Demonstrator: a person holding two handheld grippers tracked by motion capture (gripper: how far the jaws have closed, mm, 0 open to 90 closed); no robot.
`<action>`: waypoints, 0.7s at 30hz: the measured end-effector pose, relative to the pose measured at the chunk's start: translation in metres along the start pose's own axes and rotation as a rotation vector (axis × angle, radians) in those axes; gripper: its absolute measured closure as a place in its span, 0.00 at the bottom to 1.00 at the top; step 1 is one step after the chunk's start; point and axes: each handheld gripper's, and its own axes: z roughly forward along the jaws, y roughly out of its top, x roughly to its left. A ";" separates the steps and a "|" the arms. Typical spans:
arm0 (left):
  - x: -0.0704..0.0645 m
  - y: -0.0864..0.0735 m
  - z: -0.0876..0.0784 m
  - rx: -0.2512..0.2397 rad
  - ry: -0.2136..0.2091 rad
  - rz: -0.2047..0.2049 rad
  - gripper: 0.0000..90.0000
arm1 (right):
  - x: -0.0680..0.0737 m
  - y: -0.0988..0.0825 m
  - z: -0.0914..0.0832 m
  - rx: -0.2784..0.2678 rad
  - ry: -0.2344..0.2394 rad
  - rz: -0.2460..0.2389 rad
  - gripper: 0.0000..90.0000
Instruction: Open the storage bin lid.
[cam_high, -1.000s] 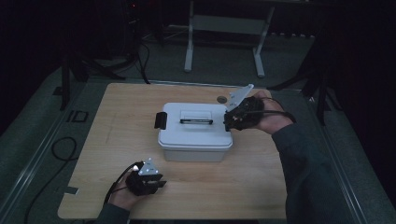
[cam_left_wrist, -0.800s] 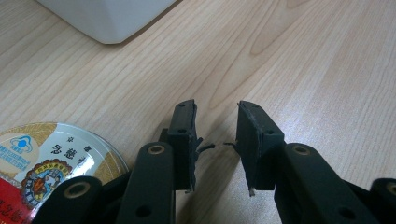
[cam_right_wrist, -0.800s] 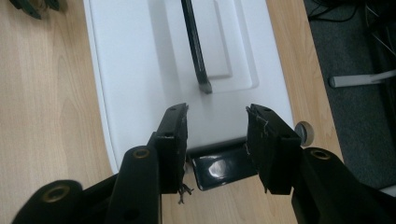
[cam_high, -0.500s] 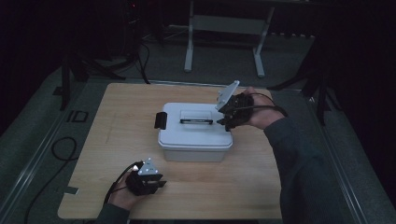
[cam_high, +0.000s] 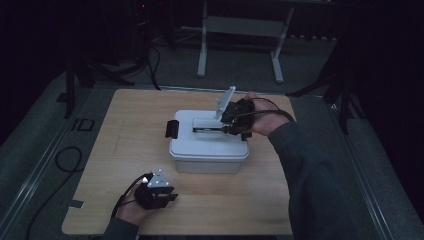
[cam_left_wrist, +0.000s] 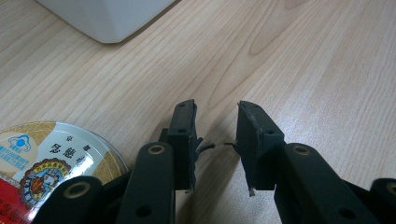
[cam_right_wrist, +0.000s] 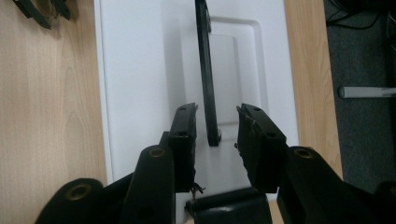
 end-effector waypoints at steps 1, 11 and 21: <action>0.000 0.000 0.000 0.000 0.000 0.000 0.76 | 0.000 0.002 0.003 0.004 0.001 -0.004 0.76; 0.000 0.000 0.000 0.000 0.000 0.002 0.76 | 0.002 0.019 0.023 0.047 0.015 -0.037 0.84; 0.001 0.000 0.000 0.000 -0.006 0.000 0.76 | 0.002 0.030 0.039 0.095 0.024 -0.066 0.88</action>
